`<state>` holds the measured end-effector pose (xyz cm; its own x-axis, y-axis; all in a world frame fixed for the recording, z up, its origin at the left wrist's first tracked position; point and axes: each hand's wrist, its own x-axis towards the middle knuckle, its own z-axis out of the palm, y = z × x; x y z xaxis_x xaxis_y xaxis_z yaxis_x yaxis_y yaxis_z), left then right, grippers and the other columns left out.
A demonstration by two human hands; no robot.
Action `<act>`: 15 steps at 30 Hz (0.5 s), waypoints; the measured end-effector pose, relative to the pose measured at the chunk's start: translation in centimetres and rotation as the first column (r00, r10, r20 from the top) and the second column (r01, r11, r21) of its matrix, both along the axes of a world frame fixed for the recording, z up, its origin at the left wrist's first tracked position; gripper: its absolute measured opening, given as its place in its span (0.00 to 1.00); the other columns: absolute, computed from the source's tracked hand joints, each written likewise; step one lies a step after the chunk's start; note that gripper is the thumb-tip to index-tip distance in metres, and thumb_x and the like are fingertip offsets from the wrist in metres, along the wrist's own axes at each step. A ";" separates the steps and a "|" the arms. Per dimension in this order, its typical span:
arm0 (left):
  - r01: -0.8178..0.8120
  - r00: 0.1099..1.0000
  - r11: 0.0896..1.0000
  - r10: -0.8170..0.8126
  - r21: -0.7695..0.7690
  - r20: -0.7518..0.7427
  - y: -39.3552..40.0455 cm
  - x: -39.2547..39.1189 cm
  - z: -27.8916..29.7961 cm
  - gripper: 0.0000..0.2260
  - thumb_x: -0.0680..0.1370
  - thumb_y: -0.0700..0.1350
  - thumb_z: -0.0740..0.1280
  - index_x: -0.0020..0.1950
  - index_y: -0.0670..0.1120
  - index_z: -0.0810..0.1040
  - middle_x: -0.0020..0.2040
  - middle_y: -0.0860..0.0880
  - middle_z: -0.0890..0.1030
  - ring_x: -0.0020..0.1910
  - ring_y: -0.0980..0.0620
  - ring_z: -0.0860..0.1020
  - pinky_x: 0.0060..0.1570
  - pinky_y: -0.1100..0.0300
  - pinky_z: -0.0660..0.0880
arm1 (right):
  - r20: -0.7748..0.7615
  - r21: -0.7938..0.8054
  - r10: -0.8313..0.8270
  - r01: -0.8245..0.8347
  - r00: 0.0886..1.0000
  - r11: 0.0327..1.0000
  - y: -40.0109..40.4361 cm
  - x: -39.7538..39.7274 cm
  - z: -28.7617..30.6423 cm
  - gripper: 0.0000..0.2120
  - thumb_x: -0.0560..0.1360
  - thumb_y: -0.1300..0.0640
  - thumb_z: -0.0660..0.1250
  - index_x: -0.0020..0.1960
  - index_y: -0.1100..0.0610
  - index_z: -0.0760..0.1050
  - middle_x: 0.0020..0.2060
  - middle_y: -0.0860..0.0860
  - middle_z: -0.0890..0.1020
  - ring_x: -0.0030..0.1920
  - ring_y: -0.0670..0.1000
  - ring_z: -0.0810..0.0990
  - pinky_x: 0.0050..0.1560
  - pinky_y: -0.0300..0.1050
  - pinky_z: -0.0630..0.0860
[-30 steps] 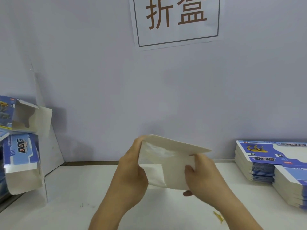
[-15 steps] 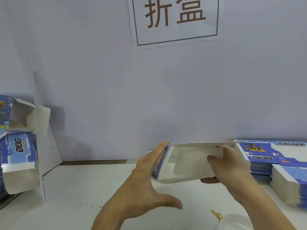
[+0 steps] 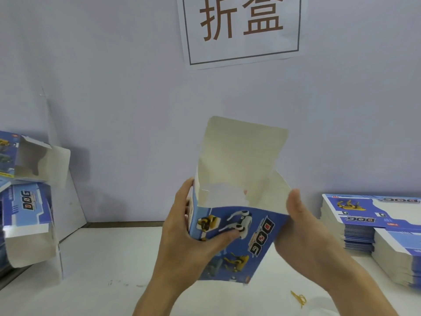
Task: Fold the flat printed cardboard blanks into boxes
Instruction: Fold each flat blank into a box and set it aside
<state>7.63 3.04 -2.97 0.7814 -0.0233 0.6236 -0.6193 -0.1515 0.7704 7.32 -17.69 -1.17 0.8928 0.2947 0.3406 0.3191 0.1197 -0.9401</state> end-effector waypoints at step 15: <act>0.083 0.996 0.996 -0.083 -0.015 0.020 -3.4 -0.9 0.3 0.36 0.72 0.48 0.74 0.77 0.47 0.65 0.63 0.52 0.81 0.61 0.52 0.81 0.53 0.58 0.81 | 0.093 0.252 -0.410 0.377 0.907 0.891 2.6 0.5 -1.5 0.38 0.63 0.37 0.69 0.66 0.57 0.71 0.46 0.47 0.87 0.44 0.48 0.87 0.36 0.37 0.81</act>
<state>6.72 -0.31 -2.70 0.7647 -0.0772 0.6397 -0.6444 -0.0868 0.7598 7.84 -15.09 -2.70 0.8578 -0.1695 0.4853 0.5096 0.1574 -0.8459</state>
